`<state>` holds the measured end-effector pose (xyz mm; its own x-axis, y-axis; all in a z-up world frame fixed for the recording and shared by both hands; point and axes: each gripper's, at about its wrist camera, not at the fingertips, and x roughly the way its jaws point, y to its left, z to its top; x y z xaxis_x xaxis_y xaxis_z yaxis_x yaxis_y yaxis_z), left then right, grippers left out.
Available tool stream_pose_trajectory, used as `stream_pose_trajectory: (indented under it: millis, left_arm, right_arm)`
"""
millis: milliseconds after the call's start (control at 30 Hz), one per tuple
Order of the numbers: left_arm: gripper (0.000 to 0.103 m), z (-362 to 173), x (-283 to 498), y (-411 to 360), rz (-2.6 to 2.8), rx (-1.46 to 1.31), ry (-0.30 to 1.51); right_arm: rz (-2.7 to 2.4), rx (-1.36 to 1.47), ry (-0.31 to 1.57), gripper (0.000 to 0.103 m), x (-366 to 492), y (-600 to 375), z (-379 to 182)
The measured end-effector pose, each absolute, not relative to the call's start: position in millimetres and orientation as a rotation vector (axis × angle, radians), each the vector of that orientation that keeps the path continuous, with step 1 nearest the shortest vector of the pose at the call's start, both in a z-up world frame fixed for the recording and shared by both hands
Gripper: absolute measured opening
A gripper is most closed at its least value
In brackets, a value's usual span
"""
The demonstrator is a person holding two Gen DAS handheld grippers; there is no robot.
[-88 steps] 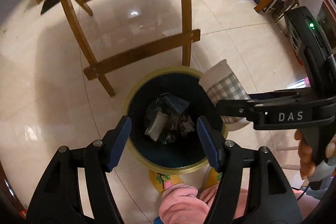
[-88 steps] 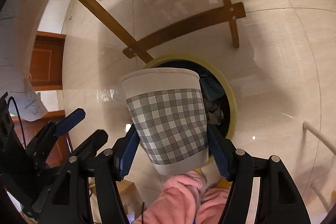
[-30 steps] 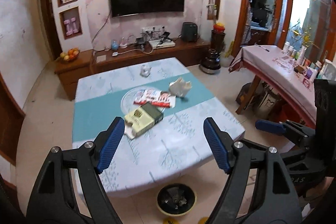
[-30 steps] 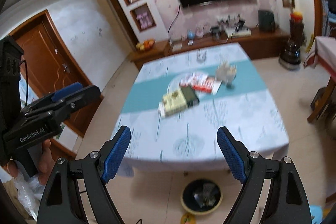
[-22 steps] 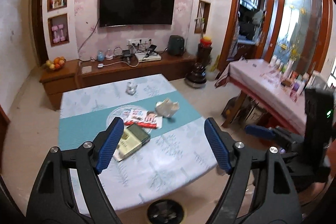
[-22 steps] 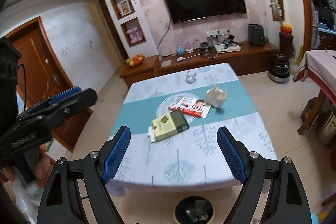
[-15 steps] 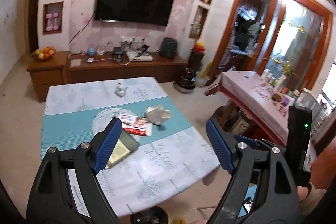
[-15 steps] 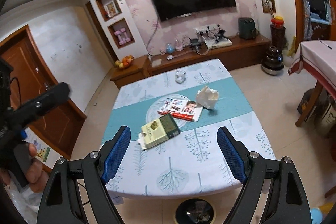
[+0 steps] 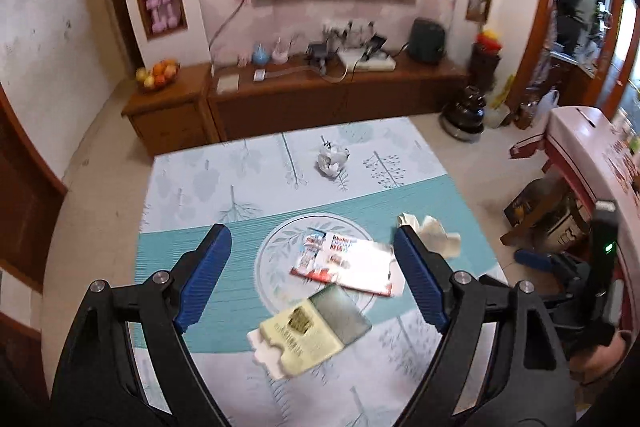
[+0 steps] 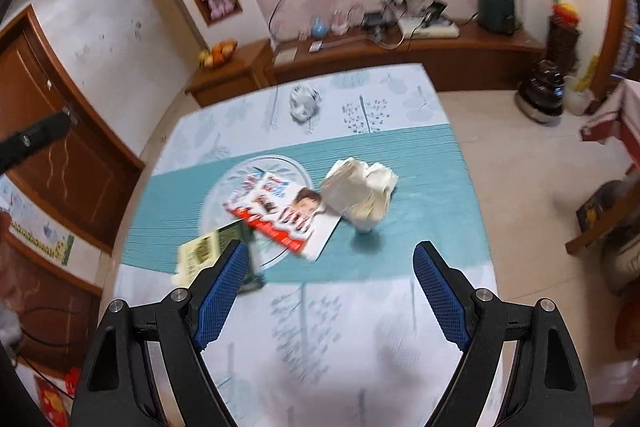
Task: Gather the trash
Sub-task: 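Grasp the crumpled tissue with the right tool while the left tool grasps the white plastic bag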
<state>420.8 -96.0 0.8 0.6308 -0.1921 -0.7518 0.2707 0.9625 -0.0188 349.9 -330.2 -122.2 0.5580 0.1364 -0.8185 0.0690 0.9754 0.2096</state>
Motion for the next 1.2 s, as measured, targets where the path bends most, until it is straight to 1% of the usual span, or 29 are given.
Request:
stream_pose_trajectory:
  millis: [167, 233, 300, 333, 367, 400, 433, 500, 533, 633, 833, 1000, 1200]
  left_arm:
    - [0.081, -40.3, 504.5, -139.7, -0.232, 0.04, 0.956]
    - [0.081, -60.6, 539.1, -156.6, -0.214, 0.007, 0.994]
    - [0.081, -78.5, 566.6, -171.7, -0.216, -0.016, 1.028]
    - [0.081, -88.6, 580.6, -178.8, -0.218, -0.025, 1.045]
    - [0.081, -96.7, 590.4, -183.8, -0.219, -0.03, 1.058]
    - [0.081, -107.2, 602.2, -189.9, -0.218, -0.037, 1.075]
    - [0.081, -115.9, 612.6, -194.8, -0.215, -0.044, 1.09]
    - [0.081, -132.0, 632.1, -202.3, -0.208, -0.062, 1.11]
    - [0.081, -140.5, 640.3, -204.6, -0.203, -0.072, 1.119]
    - [0.081, -162.3, 661.9, -208.6, -0.185, -0.101, 1.142]
    - [0.081, -199.9, 692.0, -205.8, -0.115, -0.143, 1.162]
    - [0.081, -232.0, 714.9, -211.3, -0.064, -0.155, 1.189]
    - [0.081, -256.8, 730.8, -218.1, -0.022, -0.175, 1.2]
  right_arm:
    - [0.125, 0.192, 1.067, 0.085, 439.0, -355.9, -177.4]
    - [0.158, 0.168, 1.099, 0.077, 460.6, -356.4, -194.8]
    - [0.203, 0.143, 1.156, 0.062, 485.6, -356.4, -218.6]
    - [0.224, 0.137, 1.178, 0.057, 492.6, -355.3, -228.0]
    - [0.247, 0.123, 1.201, 0.049, 501.1, -353.6, -238.7]
    - [0.237, 0.126, 1.213, 0.037, 506.1, -353.4, -245.5]
    - [0.266, 0.117, 1.228, 0.03, 513.1, -354.5, -253.7]
    - [0.312, 0.135, 1.24, 0.01, 515.9, -355.1, -257.5]
    - [0.326, 0.143, 1.237, 0.008, 519.9, -358.9, -257.2]
    - [0.357, 0.202, 1.197, 0.007, 526.5, -369.4, -244.5]
    - [0.319, 0.3, 1.072, 0.007, 582.7, -409.0, -217.2]
    - [0.262, 0.34, 1.03, 0.007, 636.0, -424.6, -225.6]
    - [0.243, 0.381, 1.023, 0.007, 672.7, -431.2, -246.0]
